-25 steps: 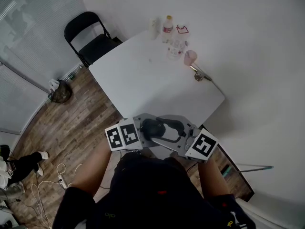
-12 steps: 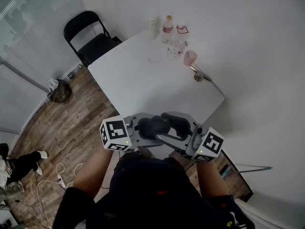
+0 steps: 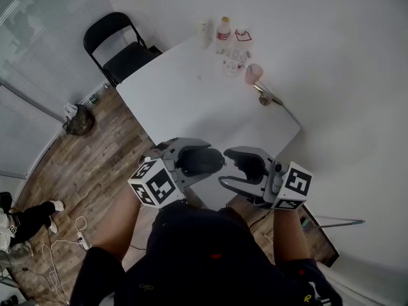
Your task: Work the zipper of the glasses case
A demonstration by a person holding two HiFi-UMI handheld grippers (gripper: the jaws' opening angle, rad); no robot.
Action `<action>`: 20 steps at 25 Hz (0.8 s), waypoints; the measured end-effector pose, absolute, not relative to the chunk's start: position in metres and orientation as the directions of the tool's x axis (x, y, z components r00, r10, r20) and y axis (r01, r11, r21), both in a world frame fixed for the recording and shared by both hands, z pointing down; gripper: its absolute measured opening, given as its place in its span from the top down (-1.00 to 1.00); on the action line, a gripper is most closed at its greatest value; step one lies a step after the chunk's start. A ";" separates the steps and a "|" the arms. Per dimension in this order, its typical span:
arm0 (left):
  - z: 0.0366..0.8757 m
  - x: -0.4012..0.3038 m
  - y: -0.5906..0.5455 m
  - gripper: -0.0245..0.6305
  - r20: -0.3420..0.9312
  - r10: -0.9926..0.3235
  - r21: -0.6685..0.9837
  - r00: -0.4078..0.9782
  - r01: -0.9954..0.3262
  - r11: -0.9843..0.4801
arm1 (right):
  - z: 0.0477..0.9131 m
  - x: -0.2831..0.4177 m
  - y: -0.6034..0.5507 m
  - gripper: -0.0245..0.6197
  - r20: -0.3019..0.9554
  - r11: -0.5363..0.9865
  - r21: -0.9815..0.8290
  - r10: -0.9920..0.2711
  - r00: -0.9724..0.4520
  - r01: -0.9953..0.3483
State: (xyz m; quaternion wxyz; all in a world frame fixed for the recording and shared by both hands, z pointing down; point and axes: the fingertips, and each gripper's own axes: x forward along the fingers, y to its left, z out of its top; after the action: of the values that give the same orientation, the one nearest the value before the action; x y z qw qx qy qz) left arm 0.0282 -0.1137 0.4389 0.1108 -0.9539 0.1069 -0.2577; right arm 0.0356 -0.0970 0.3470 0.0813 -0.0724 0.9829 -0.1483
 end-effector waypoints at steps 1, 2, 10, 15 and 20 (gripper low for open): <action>0.438 0.025 -0.117 0.12 0.474 -0.273 -0.279 0.837 -0.151 -0.948 | 0.350 0.038 -0.098 0.14 -0.128 0.942 -0.308 -0.180 -0.975 -0.133; 0.437 0.021 -0.119 0.12 0.482 -0.287 -0.299 0.828 -0.152 -0.942 | 0.354 0.041 -0.101 0.14 -0.122 0.930 -0.336 -0.199 -0.972 -0.148; 0.429 0.001 -0.130 0.12 0.594 -0.335 -0.463 0.731 -0.030 -0.886 | 0.378 0.044 -0.104 0.38 -0.256 0.630 -0.774 -0.218 -0.942 0.065; 0.434 0.002 -0.131 0.12 0.643 -0.347 -0.519 0.682 0.056 -0.853 | 0.375 0.035 -0.099 0.45 -0.331 0.560 -0.810 -0.189 -0.924 0.176; 0.436 0.000 -0.131 0.12 0.657 -0.371 -0.549 0.656 0.079 -0.832 | 0.374 0.039 -0.099 0.70 -0.389 0.523 -0.821 -0.217 -0.896 0.230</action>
State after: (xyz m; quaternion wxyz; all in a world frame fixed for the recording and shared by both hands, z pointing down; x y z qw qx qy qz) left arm 0.0001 -0.1312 0.4357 0.2771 -0.8668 0.0845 -0.4060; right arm 0.0385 -0.0993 0.3738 0.2285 0.0039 0.8421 -0.4885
